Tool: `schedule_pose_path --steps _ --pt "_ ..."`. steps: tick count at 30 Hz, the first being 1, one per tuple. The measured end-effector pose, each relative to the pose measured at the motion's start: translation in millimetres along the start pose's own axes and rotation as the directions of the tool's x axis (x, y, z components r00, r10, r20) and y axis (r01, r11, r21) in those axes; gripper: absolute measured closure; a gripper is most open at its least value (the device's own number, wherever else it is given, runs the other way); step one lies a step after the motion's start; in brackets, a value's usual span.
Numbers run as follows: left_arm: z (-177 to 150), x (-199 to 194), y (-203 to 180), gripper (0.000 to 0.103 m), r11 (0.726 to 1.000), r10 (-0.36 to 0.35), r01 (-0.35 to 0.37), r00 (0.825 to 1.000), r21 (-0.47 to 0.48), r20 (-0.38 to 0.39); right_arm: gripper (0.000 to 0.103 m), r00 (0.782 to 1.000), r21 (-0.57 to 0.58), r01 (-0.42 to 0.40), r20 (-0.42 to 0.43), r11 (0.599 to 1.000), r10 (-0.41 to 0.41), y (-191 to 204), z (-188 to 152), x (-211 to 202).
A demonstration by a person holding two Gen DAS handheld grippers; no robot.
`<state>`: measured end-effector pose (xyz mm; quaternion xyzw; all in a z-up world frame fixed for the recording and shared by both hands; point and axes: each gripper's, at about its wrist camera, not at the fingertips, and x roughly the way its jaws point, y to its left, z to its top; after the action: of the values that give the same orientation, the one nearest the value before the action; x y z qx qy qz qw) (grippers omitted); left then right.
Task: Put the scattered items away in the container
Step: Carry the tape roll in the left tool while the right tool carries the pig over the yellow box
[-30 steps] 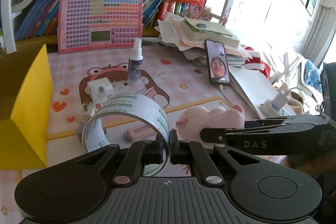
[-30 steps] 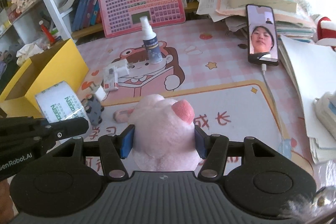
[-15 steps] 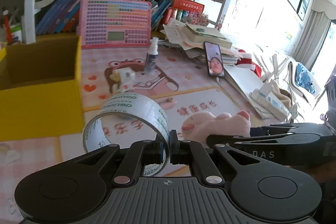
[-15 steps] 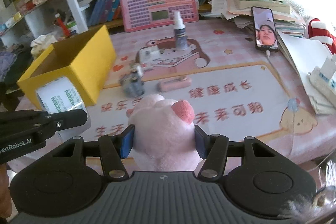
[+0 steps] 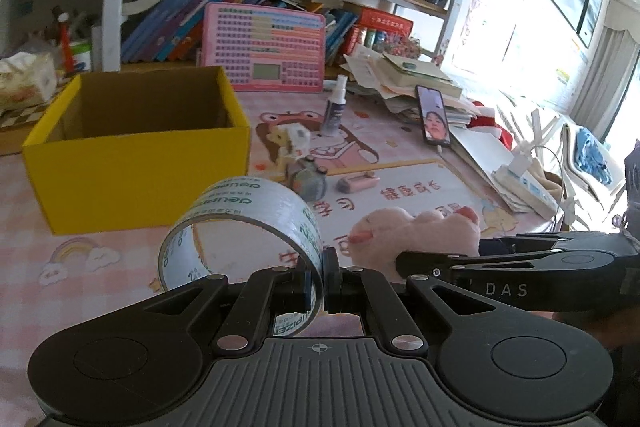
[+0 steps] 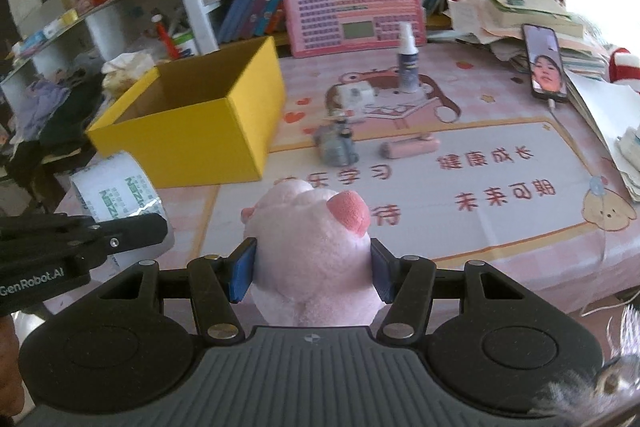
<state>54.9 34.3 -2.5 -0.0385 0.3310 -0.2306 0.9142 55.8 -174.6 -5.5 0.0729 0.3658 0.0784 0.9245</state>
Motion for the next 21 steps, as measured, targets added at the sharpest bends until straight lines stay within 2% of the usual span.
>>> schedule_pose_path --steps 21 --pt "-11.1 -21.6 20.0 0.099 1.0 -0.005 0.006 1.0 -0.02 0.024 0.048 1.0 -0.036 0.003 0.024 0.999 -0.002 33.3 -6.8 -8.1"
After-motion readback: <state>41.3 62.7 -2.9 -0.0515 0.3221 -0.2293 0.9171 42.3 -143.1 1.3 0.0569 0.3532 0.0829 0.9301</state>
